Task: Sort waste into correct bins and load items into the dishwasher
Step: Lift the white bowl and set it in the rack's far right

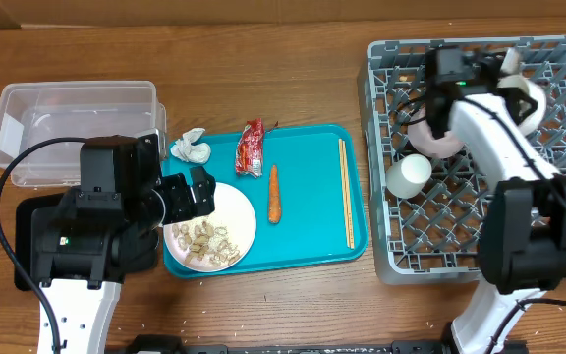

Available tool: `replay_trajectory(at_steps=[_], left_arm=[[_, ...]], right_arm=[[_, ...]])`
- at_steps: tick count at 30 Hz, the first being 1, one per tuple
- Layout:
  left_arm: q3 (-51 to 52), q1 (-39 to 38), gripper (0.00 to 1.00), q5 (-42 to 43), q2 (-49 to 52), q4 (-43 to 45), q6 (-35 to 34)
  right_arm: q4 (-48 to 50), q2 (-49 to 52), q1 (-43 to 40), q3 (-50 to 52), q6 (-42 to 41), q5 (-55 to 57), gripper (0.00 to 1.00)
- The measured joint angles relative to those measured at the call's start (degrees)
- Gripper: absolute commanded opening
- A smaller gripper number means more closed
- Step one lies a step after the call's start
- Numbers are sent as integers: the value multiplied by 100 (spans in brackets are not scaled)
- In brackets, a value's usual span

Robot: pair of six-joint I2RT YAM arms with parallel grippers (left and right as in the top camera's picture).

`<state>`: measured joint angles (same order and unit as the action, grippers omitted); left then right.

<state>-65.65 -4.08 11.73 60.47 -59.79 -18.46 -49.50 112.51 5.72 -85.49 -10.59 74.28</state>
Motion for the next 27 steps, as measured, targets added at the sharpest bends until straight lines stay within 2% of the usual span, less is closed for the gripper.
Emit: replay_trajectory(at_steps=[4, 11, 14, 17, 22, 27], left_arm=[[0, 0, 100, -2, 0, -2, 0], [2, 0, 100, 0, 0, 0, 0], [2, 0, 100, -2, 0, 0, 0], [2, 0, 100, -2, 0, 0, 0], [2, 0, 100, 0, 0, 0, -2], [2, 0, 100, 0, 0, 0, -2]], right_arm=[[-195, 0, 483, 0, 37, -37, 59], [-616, 0, 782, 0, -28, -50, 59], [-822, 0, 874, 0, -328, -59, 69], [-817, -42, 911, 0, -625, -278, 69], [-828, -326, 369, -153, -872, -1856, 68], [-831, -686, -800, -743, -938, -4496, 65]])
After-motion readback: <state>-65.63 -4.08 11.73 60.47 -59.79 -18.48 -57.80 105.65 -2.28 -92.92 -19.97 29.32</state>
